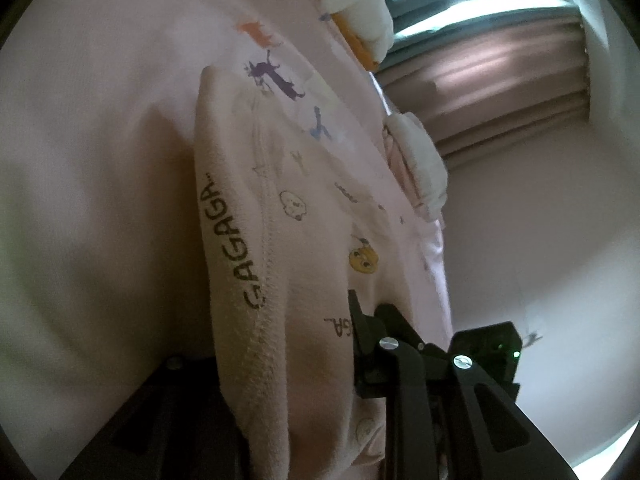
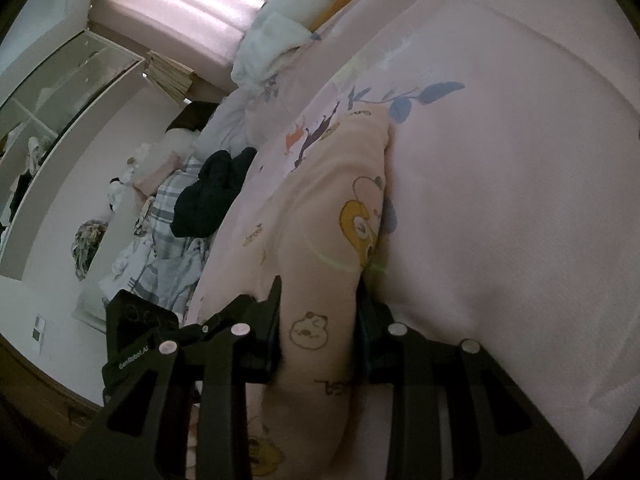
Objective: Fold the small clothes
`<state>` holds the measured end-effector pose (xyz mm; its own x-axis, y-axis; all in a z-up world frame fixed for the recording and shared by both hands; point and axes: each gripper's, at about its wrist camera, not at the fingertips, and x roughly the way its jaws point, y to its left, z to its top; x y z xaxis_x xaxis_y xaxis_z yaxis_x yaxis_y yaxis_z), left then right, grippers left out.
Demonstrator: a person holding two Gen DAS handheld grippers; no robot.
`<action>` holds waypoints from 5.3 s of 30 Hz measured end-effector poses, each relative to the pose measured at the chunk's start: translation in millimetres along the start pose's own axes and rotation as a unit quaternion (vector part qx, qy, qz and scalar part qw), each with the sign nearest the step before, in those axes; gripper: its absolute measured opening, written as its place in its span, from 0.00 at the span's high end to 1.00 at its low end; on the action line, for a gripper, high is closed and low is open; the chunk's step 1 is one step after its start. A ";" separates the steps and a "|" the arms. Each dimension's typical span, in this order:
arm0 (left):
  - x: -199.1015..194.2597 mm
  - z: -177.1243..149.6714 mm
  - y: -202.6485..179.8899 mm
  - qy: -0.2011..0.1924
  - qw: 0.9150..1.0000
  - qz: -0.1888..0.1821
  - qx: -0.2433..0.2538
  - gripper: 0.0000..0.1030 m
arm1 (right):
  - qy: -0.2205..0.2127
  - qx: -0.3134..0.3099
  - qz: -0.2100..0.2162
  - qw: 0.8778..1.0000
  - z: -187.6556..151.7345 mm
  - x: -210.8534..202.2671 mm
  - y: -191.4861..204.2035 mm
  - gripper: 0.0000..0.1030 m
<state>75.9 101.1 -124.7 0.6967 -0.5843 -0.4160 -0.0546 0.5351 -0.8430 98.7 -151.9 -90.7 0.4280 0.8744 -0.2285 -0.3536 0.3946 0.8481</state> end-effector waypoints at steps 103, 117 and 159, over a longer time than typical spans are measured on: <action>24.5 -75.6 -129.8 -0.002 0.970 0.071 0.233 0.79 | -0.112 -0.064 -0.077 0.989 22.5 -128.1 -13.2 0.71; 37.7 -86.3 -119.2 0.035 0.971 0.094 0.217 0.79 | -0.072 -0.042 -0.130 0.988 20.2 -119.2 -31.3 0.70; 24.6 -74.8 -80.4 0.079 0.969 0.116 0.204 0.50 | -0.013 -0.045 -0.261 0.964 9.2 -131.3 -38.4 0.45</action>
<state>44.0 -1.8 -92.7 0.5801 -0.4874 -0.6526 0.1127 0.8416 -0.5283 63.8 -284.4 -89.0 0.5871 0.5430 -0.6004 -0.1551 0.8034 0.5749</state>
